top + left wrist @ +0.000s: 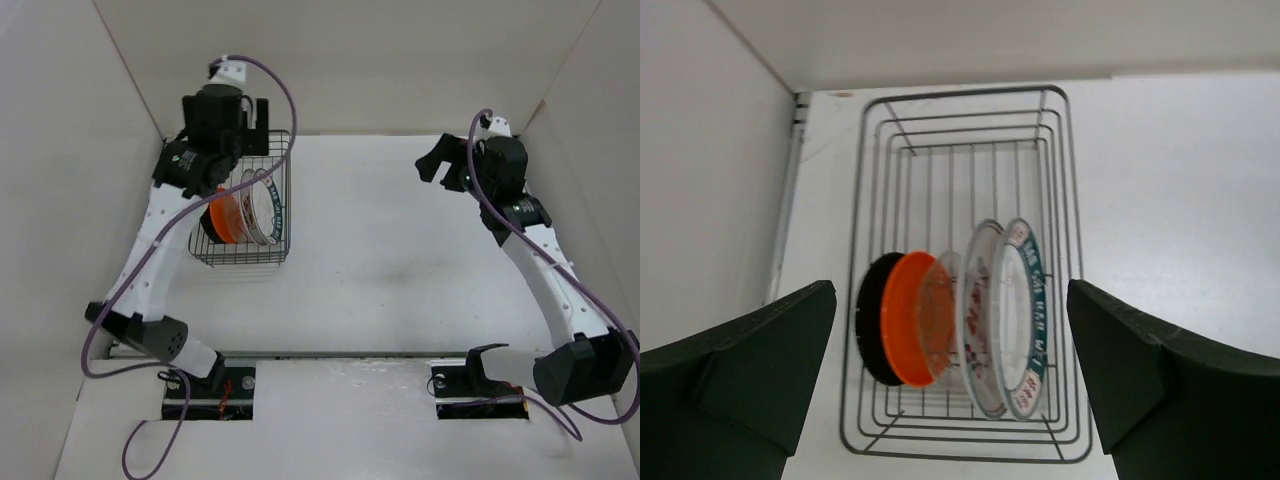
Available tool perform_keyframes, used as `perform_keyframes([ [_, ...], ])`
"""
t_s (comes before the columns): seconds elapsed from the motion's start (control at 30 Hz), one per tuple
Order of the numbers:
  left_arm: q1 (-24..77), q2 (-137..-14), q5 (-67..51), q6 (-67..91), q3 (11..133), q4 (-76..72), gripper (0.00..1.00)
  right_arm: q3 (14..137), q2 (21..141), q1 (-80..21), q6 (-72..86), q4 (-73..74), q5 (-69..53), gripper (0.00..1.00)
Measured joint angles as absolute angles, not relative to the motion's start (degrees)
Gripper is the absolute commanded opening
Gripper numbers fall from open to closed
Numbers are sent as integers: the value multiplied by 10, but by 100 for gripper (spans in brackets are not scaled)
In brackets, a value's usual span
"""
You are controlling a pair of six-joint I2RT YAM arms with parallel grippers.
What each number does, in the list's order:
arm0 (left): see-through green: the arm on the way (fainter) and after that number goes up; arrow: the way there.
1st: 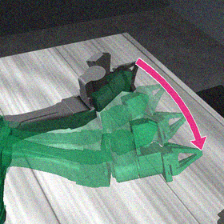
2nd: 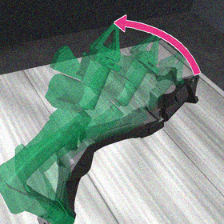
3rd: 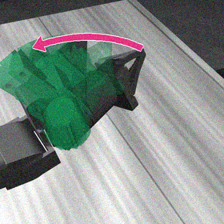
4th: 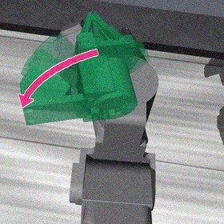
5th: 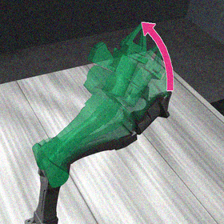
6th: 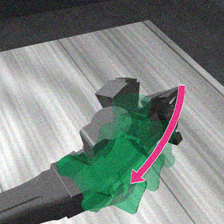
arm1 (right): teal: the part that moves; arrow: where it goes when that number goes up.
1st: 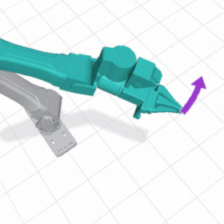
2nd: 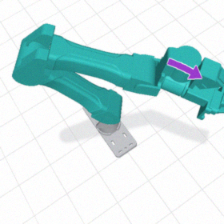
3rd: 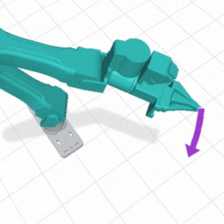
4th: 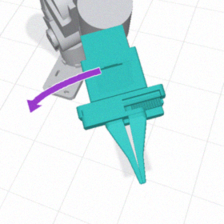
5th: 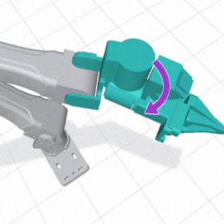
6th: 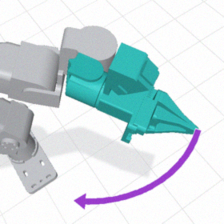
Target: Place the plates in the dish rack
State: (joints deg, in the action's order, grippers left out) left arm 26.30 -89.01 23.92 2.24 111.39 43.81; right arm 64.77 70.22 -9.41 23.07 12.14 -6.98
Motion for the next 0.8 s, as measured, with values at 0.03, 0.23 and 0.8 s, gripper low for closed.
perform_keyframes([
  [0.03, 247, -869, 236, 19, 1105, 426, 100, 681, 703, -101, 223, 152, -52, 100],
  [0.23, 130, -723, 193, 3, 959, 366, 100, 806, 665, -164, 191, 295, 75, 100],
  [0.8, 52, -378, 157, -17, 807, 378, 100, 940, 433, -192, 178, 561, 213, 100],
])
